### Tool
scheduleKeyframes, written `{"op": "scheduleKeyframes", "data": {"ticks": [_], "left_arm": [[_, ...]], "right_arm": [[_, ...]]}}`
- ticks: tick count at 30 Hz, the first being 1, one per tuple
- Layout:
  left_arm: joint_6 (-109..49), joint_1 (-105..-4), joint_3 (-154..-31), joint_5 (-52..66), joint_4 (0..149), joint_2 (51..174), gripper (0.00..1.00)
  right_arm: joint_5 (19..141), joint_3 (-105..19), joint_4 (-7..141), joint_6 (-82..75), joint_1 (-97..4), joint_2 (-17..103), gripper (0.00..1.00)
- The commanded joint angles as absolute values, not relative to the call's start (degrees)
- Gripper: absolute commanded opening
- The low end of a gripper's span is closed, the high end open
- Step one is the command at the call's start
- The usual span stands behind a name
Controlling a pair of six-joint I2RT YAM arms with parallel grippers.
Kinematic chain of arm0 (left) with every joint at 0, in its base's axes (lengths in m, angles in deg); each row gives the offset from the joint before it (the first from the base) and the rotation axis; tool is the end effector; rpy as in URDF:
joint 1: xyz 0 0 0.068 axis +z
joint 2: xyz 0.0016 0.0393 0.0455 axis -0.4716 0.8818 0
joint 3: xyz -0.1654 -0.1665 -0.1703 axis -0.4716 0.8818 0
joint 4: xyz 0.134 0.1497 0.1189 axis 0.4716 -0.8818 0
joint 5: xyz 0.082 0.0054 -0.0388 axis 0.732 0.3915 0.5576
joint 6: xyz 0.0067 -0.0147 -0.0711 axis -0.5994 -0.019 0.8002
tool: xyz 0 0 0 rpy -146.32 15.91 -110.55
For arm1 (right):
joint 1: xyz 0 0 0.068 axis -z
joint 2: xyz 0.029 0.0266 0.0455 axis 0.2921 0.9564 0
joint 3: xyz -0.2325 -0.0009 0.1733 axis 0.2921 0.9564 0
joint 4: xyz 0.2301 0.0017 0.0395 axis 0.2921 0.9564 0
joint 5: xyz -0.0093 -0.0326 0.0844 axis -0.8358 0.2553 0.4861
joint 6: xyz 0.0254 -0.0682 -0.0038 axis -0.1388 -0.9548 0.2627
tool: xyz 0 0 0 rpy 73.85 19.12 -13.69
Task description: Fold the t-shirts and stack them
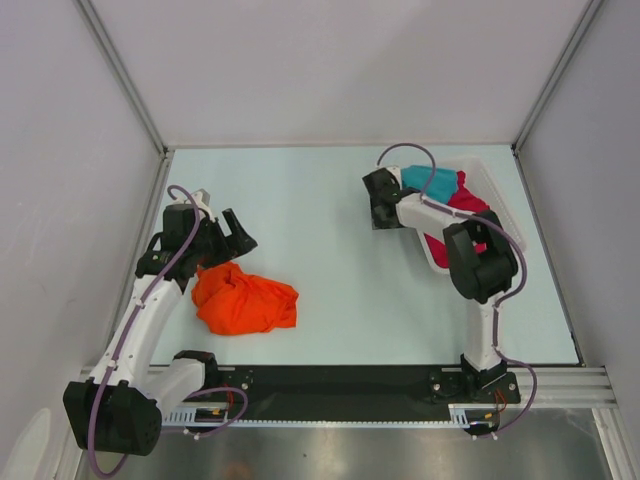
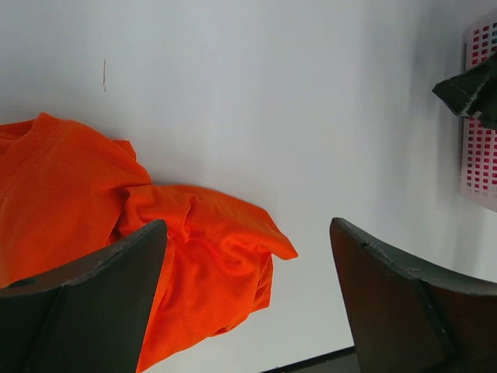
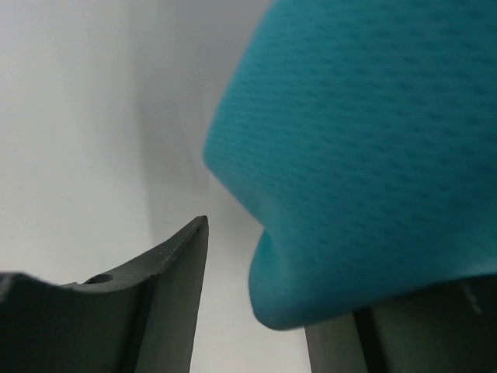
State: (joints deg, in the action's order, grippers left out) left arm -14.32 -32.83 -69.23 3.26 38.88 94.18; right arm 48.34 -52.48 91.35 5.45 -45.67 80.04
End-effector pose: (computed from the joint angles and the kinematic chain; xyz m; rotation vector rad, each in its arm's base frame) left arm 0.1848 -0.0280 0.2884 -0.3419 2.3194 -0.5224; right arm 0.3924 0.1865 0.1860 -0.1250 2.4651 -0.2201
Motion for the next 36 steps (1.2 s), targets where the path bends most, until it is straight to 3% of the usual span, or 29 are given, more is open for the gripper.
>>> {"op": "scheduleKeyframes", "data": {"ticks": [1,8,18,36], "left_arm": [[-15.0,-32.3,-70.8,2.9,39.9,94.3,0.90],[-14.6,-32.3,-70.4,2.4,40.6,94.0,0.91],[-15.2,-32.2,-70.2,2.6,40.0,92.7,0.91],[-15.4,-32.2,-69.8,2.6,40.9,93.4,0.91]], "right_arm": [[44.9,-47.3,88.1,7.1,-42.7,67.9,0.53],[42.0,-43.7,88.9,6.3,-40.5,59.7,0.53],[42.9,-42.0,91.6,9.2,-33.2,62.2,0.53],[32.0,-49.8,97.0,8.1,-42.8,52.5,0.52]]}}
